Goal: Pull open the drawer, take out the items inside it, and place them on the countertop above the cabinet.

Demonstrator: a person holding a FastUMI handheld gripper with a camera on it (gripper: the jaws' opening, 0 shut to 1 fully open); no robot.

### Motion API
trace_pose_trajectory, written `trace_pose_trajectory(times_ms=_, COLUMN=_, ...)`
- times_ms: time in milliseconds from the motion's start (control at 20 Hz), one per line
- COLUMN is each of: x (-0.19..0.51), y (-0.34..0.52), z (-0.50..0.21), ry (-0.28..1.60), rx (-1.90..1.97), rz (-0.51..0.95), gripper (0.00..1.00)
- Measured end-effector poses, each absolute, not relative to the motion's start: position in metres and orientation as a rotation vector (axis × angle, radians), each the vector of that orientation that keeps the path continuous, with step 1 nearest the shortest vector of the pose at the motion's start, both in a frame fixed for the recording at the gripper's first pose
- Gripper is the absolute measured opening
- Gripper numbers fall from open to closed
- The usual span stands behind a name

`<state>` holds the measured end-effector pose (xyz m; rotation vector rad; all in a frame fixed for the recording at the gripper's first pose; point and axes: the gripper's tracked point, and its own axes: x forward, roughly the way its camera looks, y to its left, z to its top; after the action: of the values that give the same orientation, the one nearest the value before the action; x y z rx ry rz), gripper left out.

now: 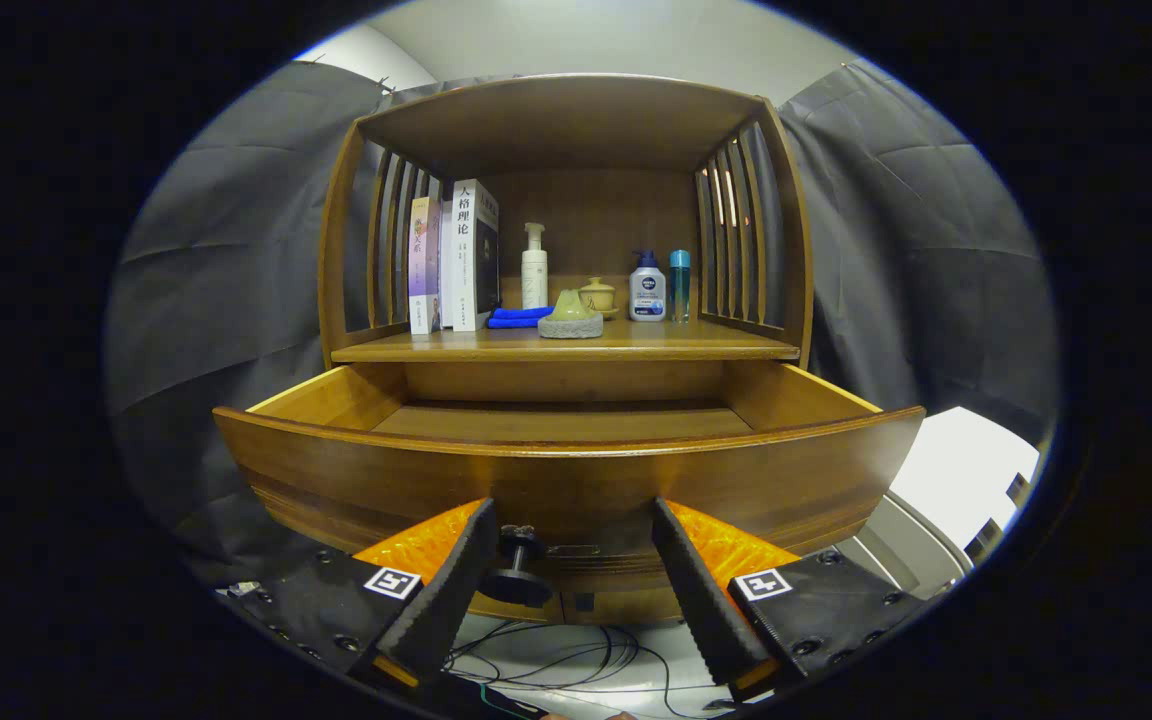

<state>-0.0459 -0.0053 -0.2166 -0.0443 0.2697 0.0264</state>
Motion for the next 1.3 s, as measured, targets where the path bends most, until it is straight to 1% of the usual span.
trace_pose_trajectory(times_ms=450, x=0.011, y=-0.004, z=-0.215, ry=0.254, rx=-0.020, rz=0.017, gripper=0.99)
trace_pose_trajectory(times_ms=900, x=0.070, y=0.001, z=-0.219, ry=0.283, rx=0.017, rz=0.012, gripper=0.99)
trace_pose_trajectory(times_ms=1300, x=0.106, y=0.004, z=-0.221, ry=0.336, rx=0.017, rz=0.009, gripper=1.00)
